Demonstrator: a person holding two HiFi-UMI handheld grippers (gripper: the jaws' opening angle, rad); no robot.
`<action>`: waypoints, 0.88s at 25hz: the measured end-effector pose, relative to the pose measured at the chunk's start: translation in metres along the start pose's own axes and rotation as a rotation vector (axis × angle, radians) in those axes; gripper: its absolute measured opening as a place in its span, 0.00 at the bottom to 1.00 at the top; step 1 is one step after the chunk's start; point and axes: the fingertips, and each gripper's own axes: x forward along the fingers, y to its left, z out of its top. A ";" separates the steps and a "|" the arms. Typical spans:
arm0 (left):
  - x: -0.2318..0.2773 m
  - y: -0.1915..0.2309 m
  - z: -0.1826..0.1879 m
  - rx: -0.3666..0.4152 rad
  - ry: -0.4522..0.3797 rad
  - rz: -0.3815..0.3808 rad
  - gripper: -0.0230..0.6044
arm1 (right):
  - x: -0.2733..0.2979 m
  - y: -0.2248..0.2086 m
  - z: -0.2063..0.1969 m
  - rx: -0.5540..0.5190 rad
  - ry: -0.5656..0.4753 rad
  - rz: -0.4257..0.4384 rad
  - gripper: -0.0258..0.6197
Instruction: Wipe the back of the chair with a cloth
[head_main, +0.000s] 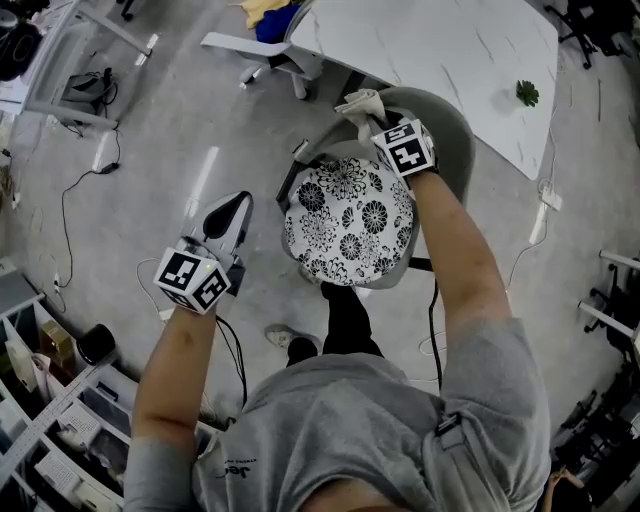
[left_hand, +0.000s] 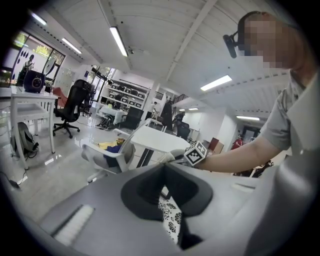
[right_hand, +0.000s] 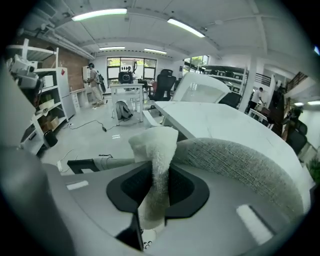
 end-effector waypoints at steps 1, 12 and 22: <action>0.000 0.001 -0.001 0.001 0.004 0.000 0.13 | 0.001 -0.005 -0.001 0.018 0.001 -0.014 0.15; 0.007 -0.009 0.008 0.020 0.005 -0.032 0.13 | -0.023 -0.056 -0.049 0.141 0.099 -0.197 0.15; 0.002 -0.025 0.001 0.029 0.013 -0.077 0.13 | -0.096 -0.102 -0.124 0.272 0.177 -0.380 0.15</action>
